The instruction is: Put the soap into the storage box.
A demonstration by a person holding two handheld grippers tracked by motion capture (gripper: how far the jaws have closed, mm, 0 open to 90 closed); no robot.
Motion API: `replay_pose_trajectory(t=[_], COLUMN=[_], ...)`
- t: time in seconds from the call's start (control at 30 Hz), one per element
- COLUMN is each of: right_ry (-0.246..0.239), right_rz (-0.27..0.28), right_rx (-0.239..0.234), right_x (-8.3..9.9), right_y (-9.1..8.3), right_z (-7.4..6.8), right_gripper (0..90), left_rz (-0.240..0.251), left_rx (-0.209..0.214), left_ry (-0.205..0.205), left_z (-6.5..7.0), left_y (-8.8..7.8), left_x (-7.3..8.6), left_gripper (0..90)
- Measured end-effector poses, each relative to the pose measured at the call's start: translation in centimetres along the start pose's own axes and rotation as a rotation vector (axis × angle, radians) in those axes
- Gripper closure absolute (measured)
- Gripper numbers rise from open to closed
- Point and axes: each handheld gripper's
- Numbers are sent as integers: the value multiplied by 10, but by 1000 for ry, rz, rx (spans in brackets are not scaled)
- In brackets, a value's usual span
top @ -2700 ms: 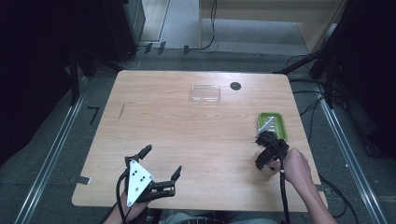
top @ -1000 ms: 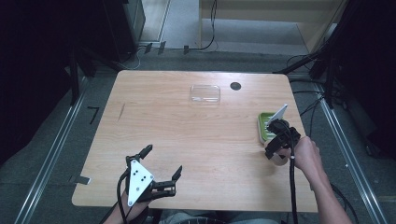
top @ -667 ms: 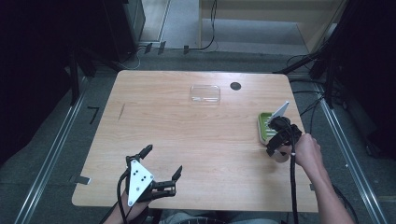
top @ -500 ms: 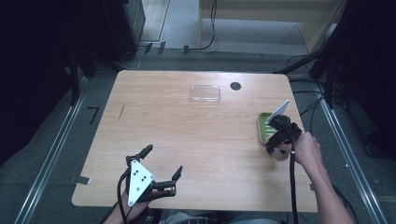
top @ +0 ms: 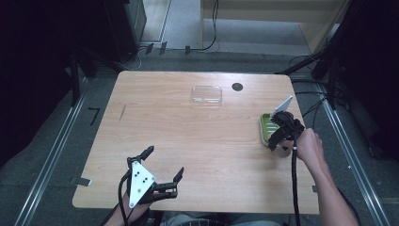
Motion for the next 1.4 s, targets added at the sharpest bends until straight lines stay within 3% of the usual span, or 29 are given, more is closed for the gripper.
replay_pose_trajectory(t=[1.4], right_ry=[25], right_rz=[15], right_rx=[-8], right_x=[-29], right_y=[-16], right_z=[8], right_gripper=[334], left_rz=[3], left_rx=[1], left_ry=[-1], left_z=[0], left_y=[0], left_x=[0], left_gripper=[0])
Point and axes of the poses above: each handheld gripper's, and its own axes: y roughly forward along the jaws, x roughly out of its underside, z roughly to its right, and after that the axes turned 15 degrees about -z, right-handed
